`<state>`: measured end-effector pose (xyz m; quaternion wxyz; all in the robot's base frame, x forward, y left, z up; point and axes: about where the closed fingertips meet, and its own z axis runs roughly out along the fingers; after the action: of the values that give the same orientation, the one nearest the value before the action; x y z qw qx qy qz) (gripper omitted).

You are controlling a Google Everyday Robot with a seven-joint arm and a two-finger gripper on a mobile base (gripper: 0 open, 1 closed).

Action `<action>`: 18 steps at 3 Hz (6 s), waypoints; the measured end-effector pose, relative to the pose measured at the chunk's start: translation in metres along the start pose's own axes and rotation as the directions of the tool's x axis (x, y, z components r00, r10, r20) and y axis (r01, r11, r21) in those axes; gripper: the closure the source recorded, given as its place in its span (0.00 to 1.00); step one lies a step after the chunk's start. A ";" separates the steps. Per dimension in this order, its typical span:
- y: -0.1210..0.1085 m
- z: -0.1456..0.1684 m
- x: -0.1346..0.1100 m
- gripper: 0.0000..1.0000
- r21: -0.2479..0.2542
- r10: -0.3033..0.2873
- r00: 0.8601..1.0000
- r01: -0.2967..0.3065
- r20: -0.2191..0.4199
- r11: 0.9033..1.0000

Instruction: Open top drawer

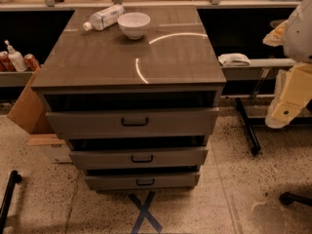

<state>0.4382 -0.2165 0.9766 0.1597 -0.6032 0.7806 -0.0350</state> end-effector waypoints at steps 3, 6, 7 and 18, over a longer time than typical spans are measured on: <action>0.011 0.070 -0.008 0.00 -0.027 -0.043 0.987 0.048 0.152 0.998; 0.032 0.164 -0.033 0.00 -0.094 -0.128 0.959 0.157 0.254 0.983; 0.040 0.211 -0.041 0.00 -0.118 -0.175 0.952 0.210 0.253 0.971; -0.023 0.355 -0.061 0.85 -0.003 -0.299 0.917 0.311 0.264 0.950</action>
Offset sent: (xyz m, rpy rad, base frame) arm 0.0130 0.0062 -0.0630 0.1484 -0.0260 0.0528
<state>0.5765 -0.1159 0.6590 0.2398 -0.7203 0.6497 0.0379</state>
